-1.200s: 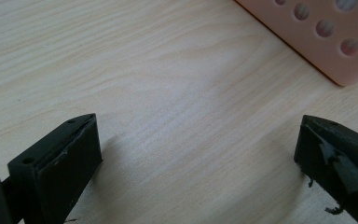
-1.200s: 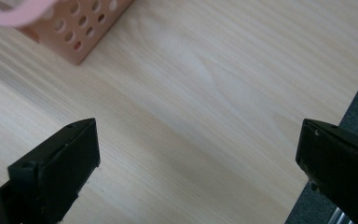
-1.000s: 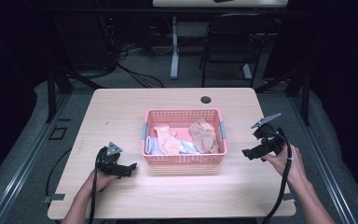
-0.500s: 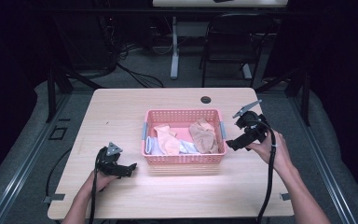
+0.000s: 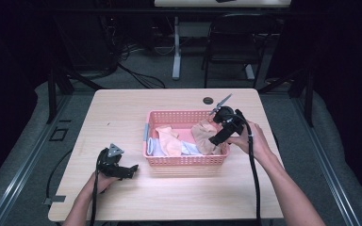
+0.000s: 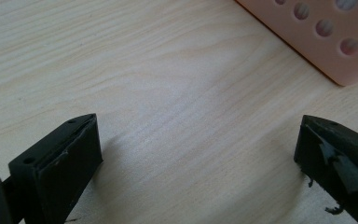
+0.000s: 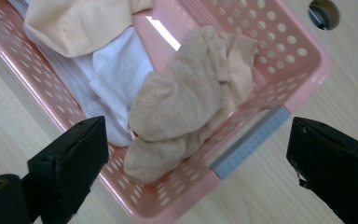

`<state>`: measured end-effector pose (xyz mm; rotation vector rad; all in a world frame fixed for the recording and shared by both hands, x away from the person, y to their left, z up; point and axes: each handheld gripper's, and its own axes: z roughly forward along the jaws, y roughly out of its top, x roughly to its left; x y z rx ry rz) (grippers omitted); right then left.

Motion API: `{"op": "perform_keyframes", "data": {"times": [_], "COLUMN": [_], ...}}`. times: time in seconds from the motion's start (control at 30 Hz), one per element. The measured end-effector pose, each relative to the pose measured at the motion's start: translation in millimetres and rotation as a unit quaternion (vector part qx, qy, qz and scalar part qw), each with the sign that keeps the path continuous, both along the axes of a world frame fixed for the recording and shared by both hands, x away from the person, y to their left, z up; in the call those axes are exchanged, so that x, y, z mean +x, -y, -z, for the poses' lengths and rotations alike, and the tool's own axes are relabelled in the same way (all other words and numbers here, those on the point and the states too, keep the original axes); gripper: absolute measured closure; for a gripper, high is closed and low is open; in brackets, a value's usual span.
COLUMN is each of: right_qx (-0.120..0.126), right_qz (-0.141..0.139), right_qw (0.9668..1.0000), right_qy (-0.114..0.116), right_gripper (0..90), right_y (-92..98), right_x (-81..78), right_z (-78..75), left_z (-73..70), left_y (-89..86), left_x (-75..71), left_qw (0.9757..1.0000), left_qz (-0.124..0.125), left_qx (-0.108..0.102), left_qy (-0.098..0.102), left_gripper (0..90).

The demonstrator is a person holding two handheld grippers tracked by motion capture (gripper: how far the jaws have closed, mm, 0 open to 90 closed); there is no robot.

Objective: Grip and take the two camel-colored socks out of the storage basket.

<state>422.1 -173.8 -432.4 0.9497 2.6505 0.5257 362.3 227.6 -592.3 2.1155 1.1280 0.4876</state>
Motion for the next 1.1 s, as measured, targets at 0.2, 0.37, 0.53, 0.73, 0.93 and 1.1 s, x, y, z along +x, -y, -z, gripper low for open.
{"op": "perform_keyframes", "data": {"times": [0.2, 0.37, 0.53, 0.73, 0.93, 1.1], "right_qx": [-0.014, -0.028, -0.049, -0.069, -0.087, -0.098], "right_qz": [-0.006, -0.010, -0.016, -0.005, 0.016, 0.030], "right_qw": [0.9995, 0.9987, 0.9961, 0.9941, 0.9929, 0.9905], "right_qy": [-0.027, -0.042, -0.072, -0.083, -0.079, -0.092], "right_gripper": [1.1, 0.5, 6.4, 18.9, 27.4, 42.3], "right_y": [-16.9, -24.3, -34.1, -39.6, -42.9, -43.0], "right_x": [16.0, 25.0, 35.6, 45.3, 50.5, 56.7], "right_z": [17.4, 28.8, 45.5, 59.7, 71.0, 80.7], "left_z": [-0.1, -0.2, -0.1, -0.1, 0.0, 0.0], "left_y": [-0.1, -0.1, -0.2, -0.2, 0.0, 0.0], "left_x": [0.0, 0.0, 0.0, 0.0, 0.0, 0.0], "left_qw": [1.0000, 1.0000, 1.0000, 1.0000, 1.0000, 1.0000], "left_qz": [0.001, 0.001, 0.001, 0.001, 0.000, 0.000], "left_qx": [0.001, 0.000, 0.001, 0.001, 0.000, 0.000], "left_qy": [0.000, -0.001, 0.000, -0.001, 0.000, 0.000], "left_gripper": [0.3, 0.3, 0.3, 0.3, 0.3, 0.3]}}
